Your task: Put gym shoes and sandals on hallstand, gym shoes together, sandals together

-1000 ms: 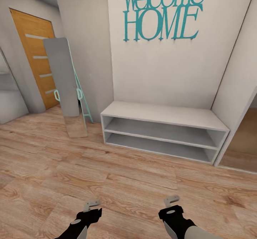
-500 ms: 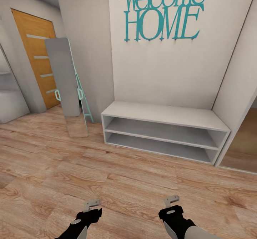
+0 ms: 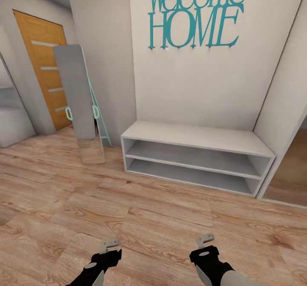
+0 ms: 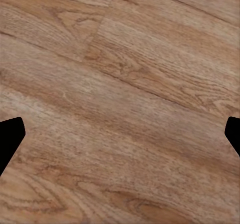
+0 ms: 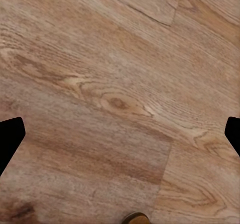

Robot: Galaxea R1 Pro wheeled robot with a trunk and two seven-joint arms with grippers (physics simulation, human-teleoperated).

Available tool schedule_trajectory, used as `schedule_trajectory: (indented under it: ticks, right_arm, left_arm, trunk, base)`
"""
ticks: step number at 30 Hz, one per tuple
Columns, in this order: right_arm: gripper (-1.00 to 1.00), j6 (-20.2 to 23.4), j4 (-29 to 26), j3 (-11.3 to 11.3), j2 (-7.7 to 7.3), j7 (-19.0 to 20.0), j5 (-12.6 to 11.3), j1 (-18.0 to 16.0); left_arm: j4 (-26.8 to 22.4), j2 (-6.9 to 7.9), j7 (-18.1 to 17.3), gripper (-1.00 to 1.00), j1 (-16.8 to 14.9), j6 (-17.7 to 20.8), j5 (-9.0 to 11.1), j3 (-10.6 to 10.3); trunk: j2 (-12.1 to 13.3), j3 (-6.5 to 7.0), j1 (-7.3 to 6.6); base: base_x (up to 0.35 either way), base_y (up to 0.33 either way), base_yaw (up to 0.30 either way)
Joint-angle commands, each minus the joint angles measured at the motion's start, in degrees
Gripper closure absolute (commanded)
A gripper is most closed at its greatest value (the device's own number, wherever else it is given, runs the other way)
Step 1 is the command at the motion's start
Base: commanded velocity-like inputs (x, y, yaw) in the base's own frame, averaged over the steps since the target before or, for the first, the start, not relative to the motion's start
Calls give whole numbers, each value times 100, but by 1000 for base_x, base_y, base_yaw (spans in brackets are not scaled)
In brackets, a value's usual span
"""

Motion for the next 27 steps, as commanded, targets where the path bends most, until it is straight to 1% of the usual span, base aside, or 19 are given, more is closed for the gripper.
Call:
schedule_trajectory:
  ticks: [1, 9, 18, 27]
  right_arm:
    - [-100, 0, 1, 0, -1, 0, 0, 0]
    - [-100, -2, 3, 0, -3, 0, 6, 1]
    - [-100, -2, 3, 0, -5, 0, 7, 1]
    - [-100, -1, 5, 0, -5, 0, 8, 1]
  left_arm:
    - [0, 0, 0, -100, 0, 0, 0, 0]
    - [0, 0, 0, -100, 0, 0, 0, -2]
    - [0, 0, 1, -100, 0, -1, 0, -3]
    - [0, 0, 5, -100, 0, -6, 0, 1]
  trunk:
    - [0, -5, 0]
    - [0, -60, 0]
    - [0, -115, 0]
    - [0, -147, 0]
  base:
    - [0, 0, 0]
    - [0, -12, 0]
    - [0, -150, 0]
    - [0, -52, 46]
